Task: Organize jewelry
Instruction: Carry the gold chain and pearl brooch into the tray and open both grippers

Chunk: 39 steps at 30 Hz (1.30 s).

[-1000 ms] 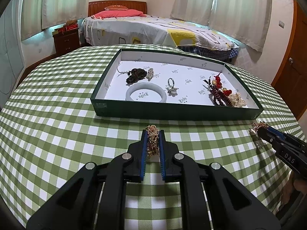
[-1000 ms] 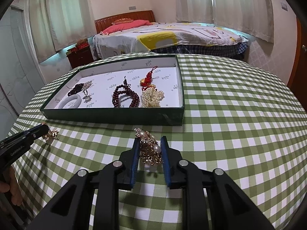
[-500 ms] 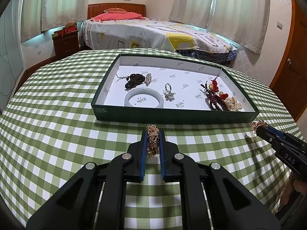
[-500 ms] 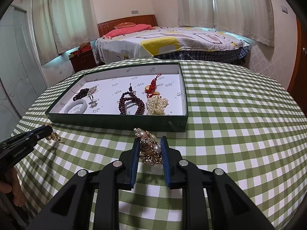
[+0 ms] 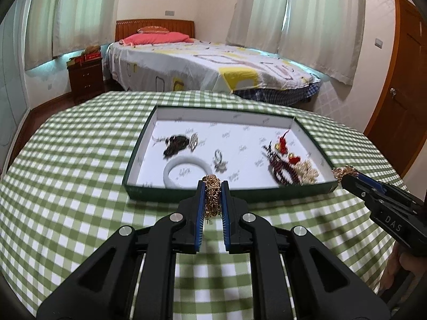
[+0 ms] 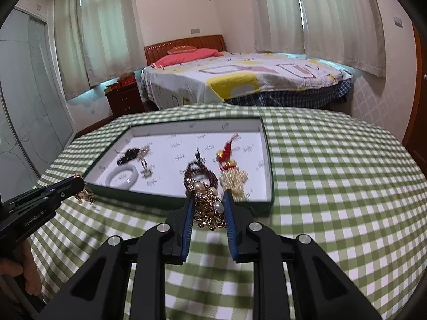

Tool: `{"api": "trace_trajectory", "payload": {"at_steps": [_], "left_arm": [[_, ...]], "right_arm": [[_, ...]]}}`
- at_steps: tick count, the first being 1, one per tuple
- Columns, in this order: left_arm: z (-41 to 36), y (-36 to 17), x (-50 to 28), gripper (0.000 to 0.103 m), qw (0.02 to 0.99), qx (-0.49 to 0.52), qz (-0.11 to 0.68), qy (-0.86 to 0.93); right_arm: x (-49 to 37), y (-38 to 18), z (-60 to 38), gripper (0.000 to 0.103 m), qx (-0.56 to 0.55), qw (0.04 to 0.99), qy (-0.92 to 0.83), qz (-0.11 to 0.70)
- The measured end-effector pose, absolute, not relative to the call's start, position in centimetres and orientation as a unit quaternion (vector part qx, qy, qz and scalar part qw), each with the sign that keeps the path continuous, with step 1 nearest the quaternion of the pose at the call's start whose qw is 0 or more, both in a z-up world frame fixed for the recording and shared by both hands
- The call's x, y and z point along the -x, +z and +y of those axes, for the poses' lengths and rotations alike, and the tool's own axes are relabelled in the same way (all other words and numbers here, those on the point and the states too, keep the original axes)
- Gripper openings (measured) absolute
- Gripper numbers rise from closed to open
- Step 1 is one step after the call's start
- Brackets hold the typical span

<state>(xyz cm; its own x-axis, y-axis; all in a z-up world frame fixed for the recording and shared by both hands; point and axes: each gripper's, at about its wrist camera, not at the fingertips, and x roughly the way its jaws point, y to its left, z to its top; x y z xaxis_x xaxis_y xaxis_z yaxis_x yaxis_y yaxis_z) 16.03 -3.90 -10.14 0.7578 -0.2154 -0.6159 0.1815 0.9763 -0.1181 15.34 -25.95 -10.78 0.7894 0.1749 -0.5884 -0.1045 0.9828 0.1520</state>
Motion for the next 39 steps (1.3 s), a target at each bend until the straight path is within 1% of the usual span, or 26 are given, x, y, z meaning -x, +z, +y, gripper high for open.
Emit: {"api": "trace_trajectory", "payload": {"at_steps": [11, 20, 24, 30, 39], "left_arm": [[-5.6, -6.7, -20.4, 0.012, 0.951, 0.015, 0.285, -0.120], [-6.7, -7.0, -26.5, 0.012, 0.951, 0.006, 0.285, -0.118], [-7.9, -8.0, -29.5, 0.012, 0.947, -0.002, 0.296, -0.120], [-8.9, -11.1, -33.1, 0.012, 0.934, -0.020, 0.339, -0.112], [-8.9, -13.9, -36.3, 0.012, 0.909, -0.019, 0.407, -0.092]], "right_arm": [[-19.5, -7.6, -23.8, 0.023, -0.043, 0.957, 0.094, 0.272], [-24.7, -6.7, -23.0, 0.023, -0.048, 0.960, 0.098, 0.259], [-27.5, -7.1, -22.7, 0.023, -0.046, 0.959, 0.095, 0.264], [-31.3, -10.3, -22.3, 0.023, -0.038, 0.947, 0.086, 0.306], [-33.4, -12.3, -22.4, 0.023, -0.033, 0.929, 0.079, 0.360]]}}
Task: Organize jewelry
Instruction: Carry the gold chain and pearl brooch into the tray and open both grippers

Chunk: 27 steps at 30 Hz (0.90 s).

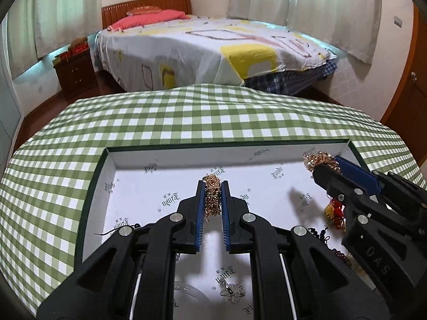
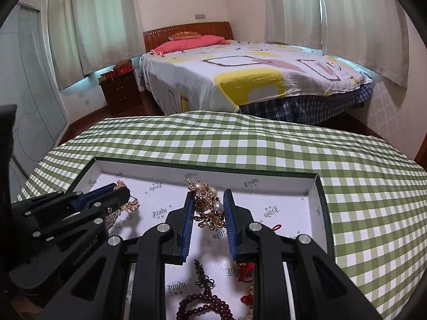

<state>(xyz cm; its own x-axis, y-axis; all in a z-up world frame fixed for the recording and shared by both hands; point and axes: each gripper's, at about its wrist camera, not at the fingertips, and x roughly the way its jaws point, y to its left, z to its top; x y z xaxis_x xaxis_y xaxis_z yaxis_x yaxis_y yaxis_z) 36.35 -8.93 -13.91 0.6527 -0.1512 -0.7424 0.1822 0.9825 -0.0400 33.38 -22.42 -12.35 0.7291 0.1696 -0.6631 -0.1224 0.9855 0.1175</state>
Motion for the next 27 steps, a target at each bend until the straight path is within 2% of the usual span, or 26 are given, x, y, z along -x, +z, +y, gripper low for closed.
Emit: {"api": "trace_trajectory", "payload": {"at_steps": [19, 21, 23, 27], "left_arm": [[-9.5, -15.2, -37.9, 0.014, 0.887, -0.018, 0.452, -0.088], [-9.4, -15.2, -37.9, 0.017, 0.887, -0.017, 0.453, -0.086], [-9.3, -15.1, -37.9, 0.034, 0.889, -0.014, 0.451, -0.082], [-9.0, -15.0, -37.7, 0.041, 0.889, -0.012, 0.450, -0.080]], "right_arm": [[-34.3, -13.4, -21.8, 0.024, -0.024, 0.905, 0.083, 0.417], [-34.3, -13.5, -21.9, 0.028, -0.024, 0.903, 0.084, 0.420], [-34.4, -13.4, -21.8, 0.038, -0.023, 0.905, 0.083, 0.417], [-34.3, -13.2, -21.9, 0.040, -0.024, 0.907, 0.080, 0.412]]}}
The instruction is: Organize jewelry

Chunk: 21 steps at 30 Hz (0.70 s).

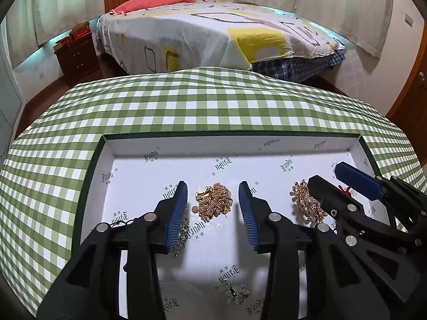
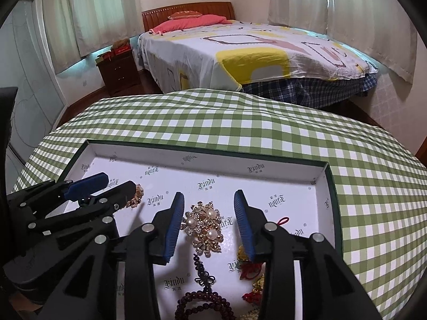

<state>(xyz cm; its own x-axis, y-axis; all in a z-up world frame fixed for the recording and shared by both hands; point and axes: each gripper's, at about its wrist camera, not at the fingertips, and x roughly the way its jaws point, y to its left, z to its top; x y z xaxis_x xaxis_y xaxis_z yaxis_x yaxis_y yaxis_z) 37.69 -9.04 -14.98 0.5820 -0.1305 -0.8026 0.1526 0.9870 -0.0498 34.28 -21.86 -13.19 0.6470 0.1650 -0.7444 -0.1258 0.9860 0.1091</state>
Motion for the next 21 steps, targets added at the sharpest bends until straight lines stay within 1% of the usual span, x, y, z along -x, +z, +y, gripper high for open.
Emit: {"api": "trace_trajectory", "payload": {"at_steps": [2, 3, 5, 6, 8, 9, 11, 14, 17, 19, 21], "left_arm": [[-8.8, -14.9, -37.6, 0.047, 0.889, -0.009, 0.452, -0.077], [-8.6, -14.9, -37.6, 0.048, 0.889, -0.004, 0.452, -0.077], [-8.2, -14.8, -37.5, 0.053, 0.888, 0.004, 0.452, -0.080], [-8.0, -14.7, -37.4, 0.055, 0.888, 0.006, 0.452, -0.080], [-7.6, -14.6, -37.3, 0.064, 0.889, 0.009, 0.451, -0.077], [-7.4, -14.5, -37.2, 0.066, 0.890, 0.011, 0.450, -0.077], [-7.1, -14.3, -37.0, 0.074, 0.891, 0.013, 0.447, -0.076], [-6.9, -14.1, -36.7, 0.082, 0.894, 0.015, 0.442, -0.075], [-6.5, -13.6, -36.1, 0.087, 0.897, 0.013, 0.435, -0.080], [-6.4, -13.2, -35.7, 0.090, 0.900, 0.007, 0.428, -0.080], [-6.3, -12.9, -35.1, 0.090, 0.904, 0.002, 0.420, -0.076]], "right_arm": [[-34.2, -13.2, -22.0, 0.042, -0.027, 0.908, 0.078, 0.410], [-34.1, -13.1, -22.1, 0.044, -0.028, 0.909, 0.077, 0.408], [-34.0, -13.0, -22.2, 0.052, -0.029, 0.912, 0.071, 0.404], [-33.9, -12.9, -22.3, 0.054, -0.028, 0.913, 0.068, 0.402], [-33.7, -12.7, -22.6, 0.060, -0.027, 0.915, 0.063, 0.397], [-33.6, -12.7, -22.7, 0.064, -0.026, 0.916, 0.061, 0.396], [-33.4, -12.5, -23.0, 0.070, -0.023, 0.918, 0.055, 0.393], [-33.0, -12.3, -23.3, 0.074, -0.023, 0.919, 0.052, 0.389], [-32.5, -12.1, -23.5, 0.079, -0.020, 0.922, 0.047, 0.383], [-32.1, -11.9, -23.7, 0.080, -0.017, 0.924, 0.043, 0.379], [-31.7, -11.7, -23.8, 0.080, -0.020, 0.925, 0.042, 0.377]]}}
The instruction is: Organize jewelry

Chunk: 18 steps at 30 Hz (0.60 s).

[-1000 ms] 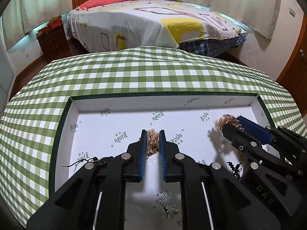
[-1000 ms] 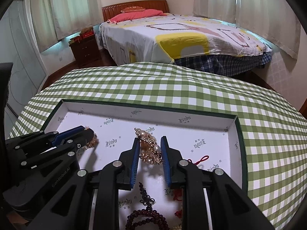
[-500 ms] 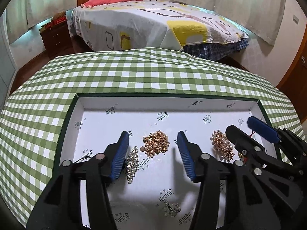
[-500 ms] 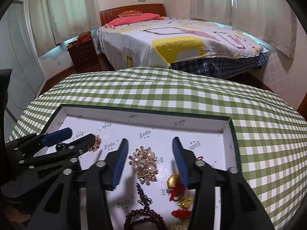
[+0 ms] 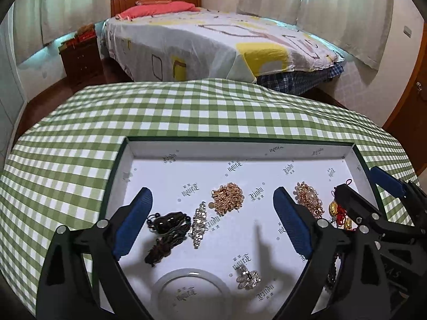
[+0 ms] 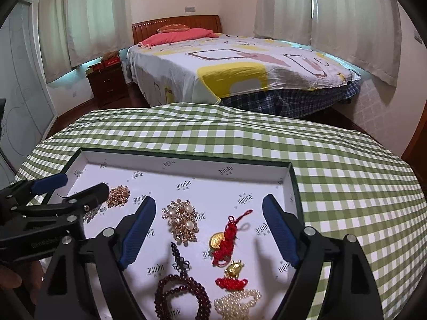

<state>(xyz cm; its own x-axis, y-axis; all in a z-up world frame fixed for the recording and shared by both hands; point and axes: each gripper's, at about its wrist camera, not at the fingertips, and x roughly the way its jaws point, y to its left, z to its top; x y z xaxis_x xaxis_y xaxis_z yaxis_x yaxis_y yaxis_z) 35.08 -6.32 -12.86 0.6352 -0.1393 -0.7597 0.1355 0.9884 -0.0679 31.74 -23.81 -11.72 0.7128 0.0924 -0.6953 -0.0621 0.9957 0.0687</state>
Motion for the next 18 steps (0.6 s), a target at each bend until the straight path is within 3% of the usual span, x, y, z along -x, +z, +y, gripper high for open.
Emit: {"api": "trace_trajectory", "payload": {"at_steps": [18], "left_arm": [[-4.1, -8.4, -24.6, 0.094, 0.930, 0.022, 0.363, -0.049]], "right_arm": [[-23.3, -9.8, -25.4, 0.083, -0.035, 0.936, 0.035, 0.349]]}}
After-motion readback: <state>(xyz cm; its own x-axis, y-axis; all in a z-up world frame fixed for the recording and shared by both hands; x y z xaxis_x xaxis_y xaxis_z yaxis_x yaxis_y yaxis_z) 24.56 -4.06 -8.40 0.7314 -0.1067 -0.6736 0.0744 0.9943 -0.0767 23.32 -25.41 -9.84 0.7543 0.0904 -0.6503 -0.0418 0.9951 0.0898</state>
